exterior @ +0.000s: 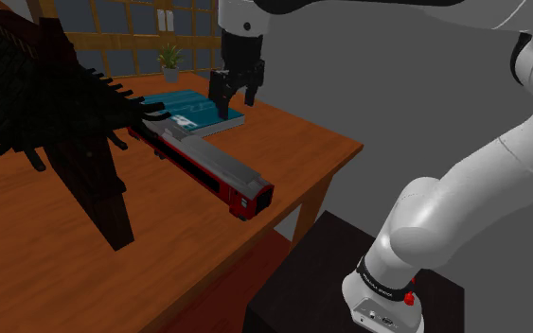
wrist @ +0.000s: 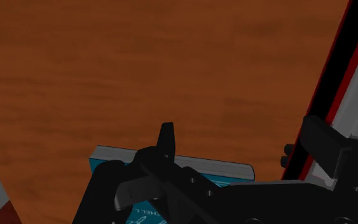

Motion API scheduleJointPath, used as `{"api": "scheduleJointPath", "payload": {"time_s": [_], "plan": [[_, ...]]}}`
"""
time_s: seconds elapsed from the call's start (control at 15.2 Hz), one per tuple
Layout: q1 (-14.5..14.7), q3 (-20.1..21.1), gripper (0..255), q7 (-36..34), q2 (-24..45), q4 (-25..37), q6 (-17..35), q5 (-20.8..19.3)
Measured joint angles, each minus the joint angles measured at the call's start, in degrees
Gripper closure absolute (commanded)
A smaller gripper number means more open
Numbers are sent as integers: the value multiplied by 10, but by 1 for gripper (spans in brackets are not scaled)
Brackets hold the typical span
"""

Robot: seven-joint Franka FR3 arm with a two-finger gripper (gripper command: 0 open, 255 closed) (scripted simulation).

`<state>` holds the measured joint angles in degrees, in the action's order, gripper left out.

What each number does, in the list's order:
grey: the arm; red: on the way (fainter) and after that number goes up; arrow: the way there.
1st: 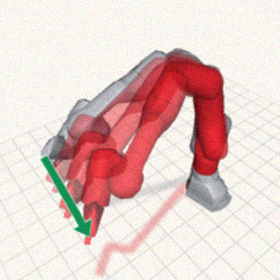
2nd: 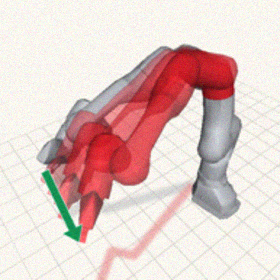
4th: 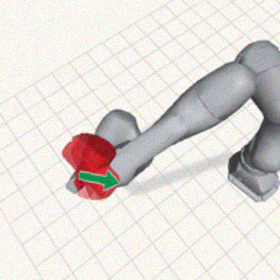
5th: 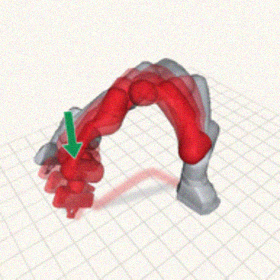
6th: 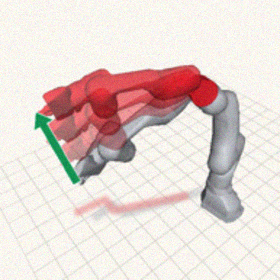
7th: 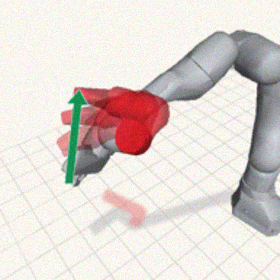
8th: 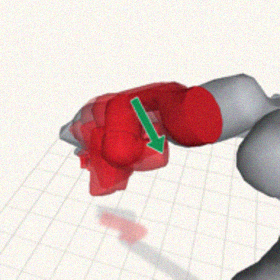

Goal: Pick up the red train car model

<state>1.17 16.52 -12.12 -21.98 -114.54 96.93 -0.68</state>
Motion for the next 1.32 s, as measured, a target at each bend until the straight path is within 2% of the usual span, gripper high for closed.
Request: {"api": "scheduleJointPath", "payload": {"time_s": [0.4,0.66,0.79,1.19,1.25,1.32], "plan": [[8,57,0,-82,142,123,-20,-31],[30,89,0,-142,244,219,-46,-65],[33,92,0,-150,259,225,-43,-70],[32,91,0,-155,256,179,0,-69],[32,91,255,-155,257,178,2,-69],[33,91,255,-156,258,178,4,-69]]}}
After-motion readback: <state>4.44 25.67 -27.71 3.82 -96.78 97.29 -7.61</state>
